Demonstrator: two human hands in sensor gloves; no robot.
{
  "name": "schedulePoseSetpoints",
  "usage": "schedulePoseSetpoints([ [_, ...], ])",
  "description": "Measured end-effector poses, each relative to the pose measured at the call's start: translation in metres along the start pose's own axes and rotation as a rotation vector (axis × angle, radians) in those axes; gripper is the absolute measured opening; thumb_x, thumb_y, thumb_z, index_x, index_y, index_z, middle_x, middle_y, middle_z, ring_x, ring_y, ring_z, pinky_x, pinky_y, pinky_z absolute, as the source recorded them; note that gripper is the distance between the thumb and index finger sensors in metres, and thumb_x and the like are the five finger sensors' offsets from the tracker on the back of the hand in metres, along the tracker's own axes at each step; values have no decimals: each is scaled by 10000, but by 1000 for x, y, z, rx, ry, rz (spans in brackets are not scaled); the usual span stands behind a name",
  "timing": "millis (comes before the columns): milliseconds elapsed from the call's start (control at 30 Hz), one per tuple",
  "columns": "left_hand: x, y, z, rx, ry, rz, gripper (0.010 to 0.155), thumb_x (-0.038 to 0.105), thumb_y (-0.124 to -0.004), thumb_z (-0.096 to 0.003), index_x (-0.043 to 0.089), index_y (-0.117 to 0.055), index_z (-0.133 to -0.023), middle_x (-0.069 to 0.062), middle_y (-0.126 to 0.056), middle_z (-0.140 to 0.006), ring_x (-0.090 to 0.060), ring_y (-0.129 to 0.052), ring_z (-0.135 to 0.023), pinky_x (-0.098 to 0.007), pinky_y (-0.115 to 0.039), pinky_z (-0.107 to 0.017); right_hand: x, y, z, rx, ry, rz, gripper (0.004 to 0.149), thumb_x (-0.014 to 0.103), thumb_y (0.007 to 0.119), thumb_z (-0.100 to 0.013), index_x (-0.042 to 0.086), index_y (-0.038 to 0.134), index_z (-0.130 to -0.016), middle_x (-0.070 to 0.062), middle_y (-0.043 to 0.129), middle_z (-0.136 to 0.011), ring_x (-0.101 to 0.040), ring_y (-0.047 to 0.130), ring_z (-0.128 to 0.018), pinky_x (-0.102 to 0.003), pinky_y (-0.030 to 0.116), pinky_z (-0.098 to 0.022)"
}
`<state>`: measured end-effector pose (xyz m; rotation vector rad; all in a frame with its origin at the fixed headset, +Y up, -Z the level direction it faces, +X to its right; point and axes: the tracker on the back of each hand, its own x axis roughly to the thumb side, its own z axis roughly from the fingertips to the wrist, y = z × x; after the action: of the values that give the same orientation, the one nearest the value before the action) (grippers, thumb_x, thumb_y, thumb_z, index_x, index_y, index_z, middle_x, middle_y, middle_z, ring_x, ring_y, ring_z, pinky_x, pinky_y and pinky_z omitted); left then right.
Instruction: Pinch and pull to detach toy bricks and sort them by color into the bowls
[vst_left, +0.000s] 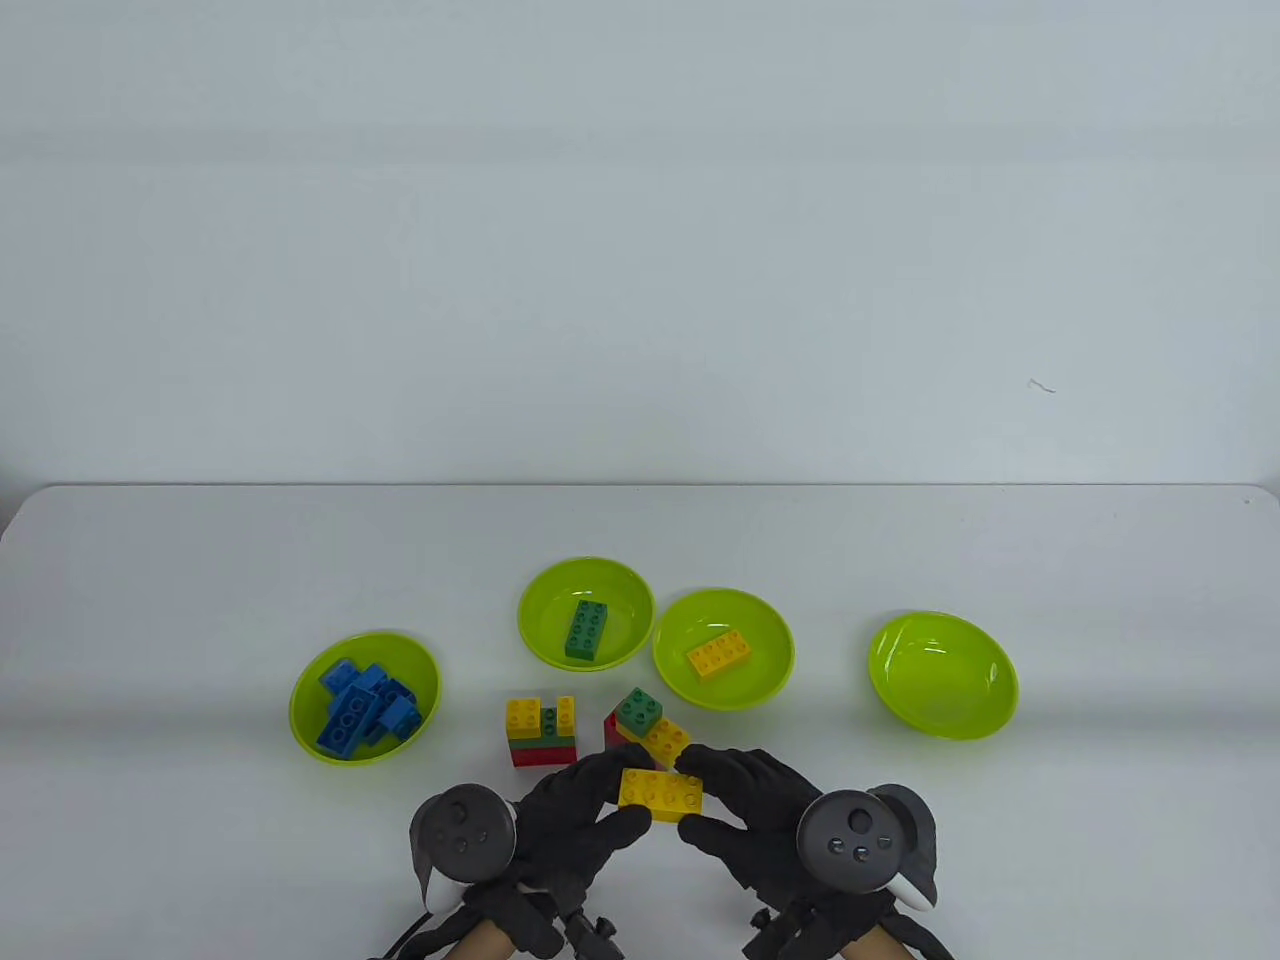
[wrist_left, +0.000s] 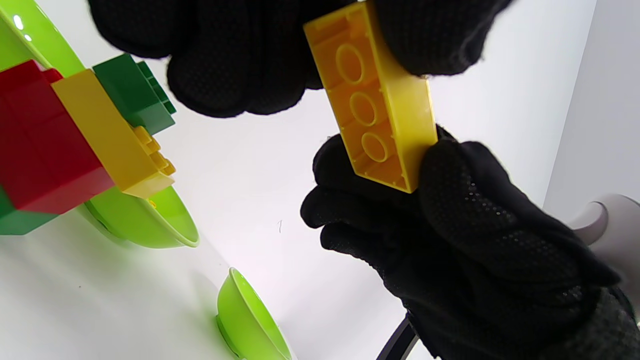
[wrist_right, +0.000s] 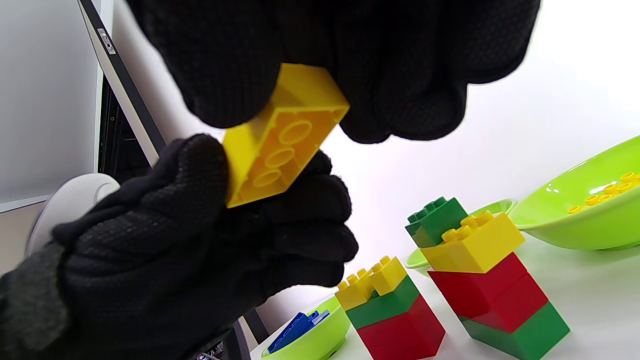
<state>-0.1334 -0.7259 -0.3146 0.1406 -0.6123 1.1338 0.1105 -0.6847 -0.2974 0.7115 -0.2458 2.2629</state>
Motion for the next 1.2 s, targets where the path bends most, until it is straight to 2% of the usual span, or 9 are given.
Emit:
schedulePoseSetpoints([
  [167, 3, 3, -2, -9, -11, -28, 671, 433, -728, -483, -13, -659, -980, -288, -798, -890, -426, -843, -772, -603, -632, -623, 1, -1, -2, -25, 4, -4, 579, 332, 813, -465, 60, 722, -968, -205, 859, -878, -384, 890, -734, -546, 671, -635],
  [367, 14, 34, -8, -43, -2, -292, 793, 509, -705, -511, -34, -524, -1061, -356, -643, -1007, -527, -714, -875, -677, -535, -648, -7, -19, -19, -99, 45, 86, 581, 340, 821, -468, 64, 721, -969, -200, 857, -881, -383, 885, -738, -545, 664, -640],
  [500, 14, 56, -8, -92, 34, -540, 860, 548, -710, -509, -11, -450, -1108, -371, -552, -1080, -574, -621, -967, -736, -468, -659, -33, -23, -39, -127, 156, 261, 581, 366, 826, -471, 66, 732, -960, -196, 869, -864, -374, 895, -723, -539, 673, -634],
  [667, 8, 67, -7, -176, 113, -751, 926, 598, -694, -506, 27, -343, -1145, -374, -417, -1143, -608, -496, -1041, -788, -386, -662, -67, -16, -59, -86, 325, 381, 583, 376, 827, -475, 61, 737, -957, -198, 873, -855, -374, 896, -714, -539, 673, -630],
  [1000, -2, 63, -7, -298, 192, -882, 968, 631, -689, -495, 82, -251, -1161, -357, -286, -1177, -618, -382, -1082, -821, -317, -657, -97, 7, -83, 51, 541, 576, 579, 377, 829, -478, 58, 745, -954, -206, 879, -849, -382, 898, -708, -546, 673, -625],
  [1200, -2, 63, -6, -301, 193, -878, 967, 628, -694, -493, 79, -260, -1160, -359, -288, -1176, -618, -383, -1081, -821, -318, -657, -94, 3, -80, 20, 523, 524, 612, 378, 818, -482, 54, 706, -989, -222, 835, -914, -424, 867, -763, -569, 650, -633],
])
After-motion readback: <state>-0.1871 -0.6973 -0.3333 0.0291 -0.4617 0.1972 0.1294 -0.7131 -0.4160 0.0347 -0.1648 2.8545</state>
